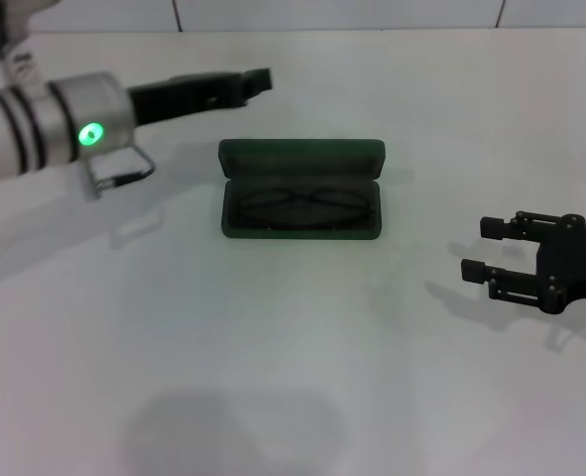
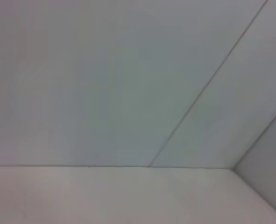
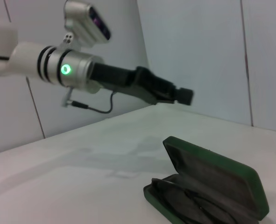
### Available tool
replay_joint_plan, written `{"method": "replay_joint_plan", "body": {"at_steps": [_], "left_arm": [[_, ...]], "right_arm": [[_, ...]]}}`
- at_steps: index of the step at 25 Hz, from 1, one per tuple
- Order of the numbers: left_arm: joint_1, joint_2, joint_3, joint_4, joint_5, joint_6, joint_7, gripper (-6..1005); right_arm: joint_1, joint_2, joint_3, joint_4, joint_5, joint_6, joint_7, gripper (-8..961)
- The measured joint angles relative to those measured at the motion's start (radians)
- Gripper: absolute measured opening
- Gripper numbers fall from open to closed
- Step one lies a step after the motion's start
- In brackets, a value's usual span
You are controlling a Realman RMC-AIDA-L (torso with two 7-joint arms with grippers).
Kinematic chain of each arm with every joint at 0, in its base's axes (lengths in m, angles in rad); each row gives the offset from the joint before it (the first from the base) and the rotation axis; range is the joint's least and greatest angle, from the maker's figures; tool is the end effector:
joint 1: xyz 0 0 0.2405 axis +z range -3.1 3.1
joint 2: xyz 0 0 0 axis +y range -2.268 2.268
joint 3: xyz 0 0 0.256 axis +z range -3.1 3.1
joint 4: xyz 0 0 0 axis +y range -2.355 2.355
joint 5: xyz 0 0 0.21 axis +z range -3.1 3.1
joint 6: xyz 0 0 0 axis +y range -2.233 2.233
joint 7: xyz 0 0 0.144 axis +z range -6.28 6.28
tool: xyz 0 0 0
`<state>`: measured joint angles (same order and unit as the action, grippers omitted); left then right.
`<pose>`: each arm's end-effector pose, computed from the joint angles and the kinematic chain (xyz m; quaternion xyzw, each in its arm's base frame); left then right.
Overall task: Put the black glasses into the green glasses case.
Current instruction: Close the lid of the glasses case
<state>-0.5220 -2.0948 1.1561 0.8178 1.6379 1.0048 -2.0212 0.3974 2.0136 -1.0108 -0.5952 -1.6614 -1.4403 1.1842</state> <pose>-0.2141 0.3949 -0.0138 -0.8288 -0.4328 -0.2874 0.2077 0.2864 0.3101 -0.0059 -0.9399 0.1696 0.2440 0.1682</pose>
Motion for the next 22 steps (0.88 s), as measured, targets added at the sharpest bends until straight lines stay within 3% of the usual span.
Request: {"method": "replay_joint_plan", "body": {"at_steps": [6,13,18,22], "left_arm": [[-0.027,0.000,0.233,0.139,0.181,-0.237,-0.320,44],[-0.031,-0.004,0.480,0.138,0.235,-0.501,-0.486,45],[-0.025,-0.005,0.585,0.106,0.225,-0.646,-0.505,45],[-0.024,-0.007,0.617,0.078,0.207,-0.698,-0.505,45]], "right_arm": [[-0.001,-0.001,0.000,-0.001,0.000,0.000,0.000,630],[0.000,-0.001,0.000,-0.001,0.001,0.000,-0.014,630],[-0.002,-0.001,0.000,0.000,0.001,0.000,-0.026,630],[-0.002,-0.001,0.000,0.000,0.002,0.000,-0.026,630]]}}
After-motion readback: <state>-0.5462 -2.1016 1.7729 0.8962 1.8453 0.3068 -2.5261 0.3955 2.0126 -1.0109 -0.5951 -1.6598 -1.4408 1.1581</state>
